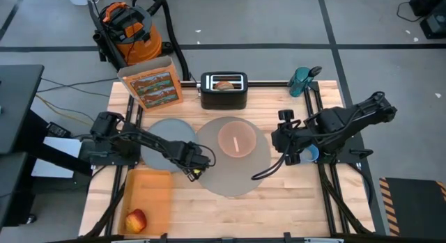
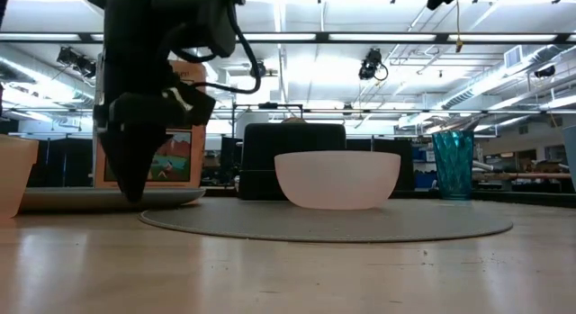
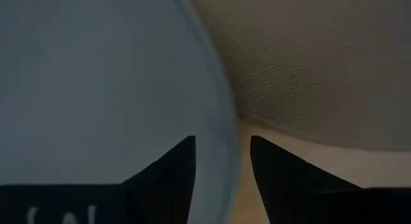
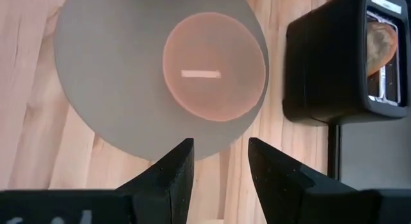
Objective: Arrange a breakfast setting
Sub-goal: Put the blue plate on the bottom left of the gray placemat
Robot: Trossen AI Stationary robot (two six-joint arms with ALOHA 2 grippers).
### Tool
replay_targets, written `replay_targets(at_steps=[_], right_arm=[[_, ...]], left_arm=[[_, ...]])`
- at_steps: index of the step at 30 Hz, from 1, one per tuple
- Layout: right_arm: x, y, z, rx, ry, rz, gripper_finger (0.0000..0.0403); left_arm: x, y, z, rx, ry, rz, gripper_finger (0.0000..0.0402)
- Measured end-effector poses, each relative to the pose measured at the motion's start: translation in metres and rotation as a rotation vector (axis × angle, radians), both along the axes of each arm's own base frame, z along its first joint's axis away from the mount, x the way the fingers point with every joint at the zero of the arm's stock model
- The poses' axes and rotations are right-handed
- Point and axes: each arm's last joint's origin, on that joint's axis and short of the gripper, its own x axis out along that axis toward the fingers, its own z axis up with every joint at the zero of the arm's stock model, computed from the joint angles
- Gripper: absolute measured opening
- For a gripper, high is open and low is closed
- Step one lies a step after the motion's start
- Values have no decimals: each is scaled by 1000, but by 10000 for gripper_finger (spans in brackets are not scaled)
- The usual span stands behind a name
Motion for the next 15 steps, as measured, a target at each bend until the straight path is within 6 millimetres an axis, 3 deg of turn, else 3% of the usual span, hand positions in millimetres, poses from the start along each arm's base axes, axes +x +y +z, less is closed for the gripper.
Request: replay_targets(at_steps=[8, 15], right_arm=[[5, -6, -6, 5, -13, -34, 155], [7, -10, -6, 6, -18, -50, 155]], left_arm=[[1, 0, -11, 20, 45, 30, 149], [1, -4, -14, 20, 48, 54, 78]])
